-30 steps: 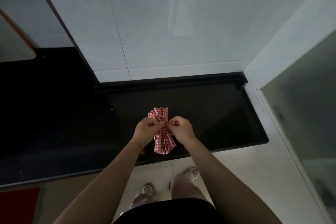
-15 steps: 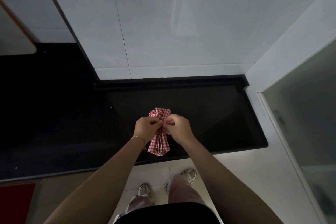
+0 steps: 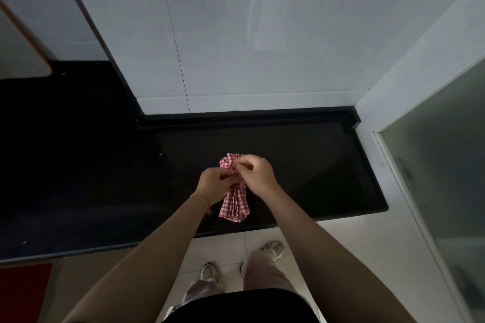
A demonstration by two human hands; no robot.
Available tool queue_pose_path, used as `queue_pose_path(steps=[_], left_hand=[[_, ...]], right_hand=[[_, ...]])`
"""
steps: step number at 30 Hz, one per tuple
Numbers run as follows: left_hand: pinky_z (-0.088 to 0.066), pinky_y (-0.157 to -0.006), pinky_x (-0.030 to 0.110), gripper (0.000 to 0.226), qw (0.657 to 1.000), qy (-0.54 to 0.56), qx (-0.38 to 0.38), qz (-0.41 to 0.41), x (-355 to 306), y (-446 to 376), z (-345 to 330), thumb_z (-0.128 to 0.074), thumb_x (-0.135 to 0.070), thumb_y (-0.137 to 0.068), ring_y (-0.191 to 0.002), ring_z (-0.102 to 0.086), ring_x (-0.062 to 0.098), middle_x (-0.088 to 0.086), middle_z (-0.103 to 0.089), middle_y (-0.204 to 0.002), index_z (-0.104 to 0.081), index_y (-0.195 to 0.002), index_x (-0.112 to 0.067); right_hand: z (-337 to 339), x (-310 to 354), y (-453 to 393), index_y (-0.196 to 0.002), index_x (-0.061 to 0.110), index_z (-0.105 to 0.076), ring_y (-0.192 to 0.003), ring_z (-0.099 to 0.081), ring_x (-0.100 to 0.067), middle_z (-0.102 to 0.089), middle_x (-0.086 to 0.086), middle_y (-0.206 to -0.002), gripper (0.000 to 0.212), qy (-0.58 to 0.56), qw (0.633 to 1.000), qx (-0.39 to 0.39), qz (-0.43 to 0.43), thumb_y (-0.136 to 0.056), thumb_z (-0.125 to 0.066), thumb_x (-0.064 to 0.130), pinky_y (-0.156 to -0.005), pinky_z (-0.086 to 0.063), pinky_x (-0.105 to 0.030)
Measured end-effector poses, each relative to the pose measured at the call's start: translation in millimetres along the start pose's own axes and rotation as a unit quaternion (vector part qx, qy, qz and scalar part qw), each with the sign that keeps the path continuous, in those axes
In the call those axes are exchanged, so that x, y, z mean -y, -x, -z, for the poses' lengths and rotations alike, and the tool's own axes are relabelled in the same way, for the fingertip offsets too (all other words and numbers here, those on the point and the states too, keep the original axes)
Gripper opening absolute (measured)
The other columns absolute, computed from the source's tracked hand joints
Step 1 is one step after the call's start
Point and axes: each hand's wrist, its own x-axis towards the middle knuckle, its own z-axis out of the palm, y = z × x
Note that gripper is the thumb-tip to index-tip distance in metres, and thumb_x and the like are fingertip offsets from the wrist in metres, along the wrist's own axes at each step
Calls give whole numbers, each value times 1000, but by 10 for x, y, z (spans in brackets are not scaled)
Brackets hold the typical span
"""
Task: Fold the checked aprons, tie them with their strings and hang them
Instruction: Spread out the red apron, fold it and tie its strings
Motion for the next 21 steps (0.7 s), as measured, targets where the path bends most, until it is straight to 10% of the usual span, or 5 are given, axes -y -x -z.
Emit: queue_pose_path(steps=[21], left_hand=[[-47, -73, 26, 18, 994, 37, 98, 42, -4, -130, 159, -50, -19, -101, -86, -63, 13, 0, -66, -99, -64, -95, -28]], right_hand=[[-65, -27, -5, -122, 18, -57, -101, -60, -12, -62, 1, -112, 23, 215, 966, 97, 106, -101, -49, 16, -92, -50, -30]])
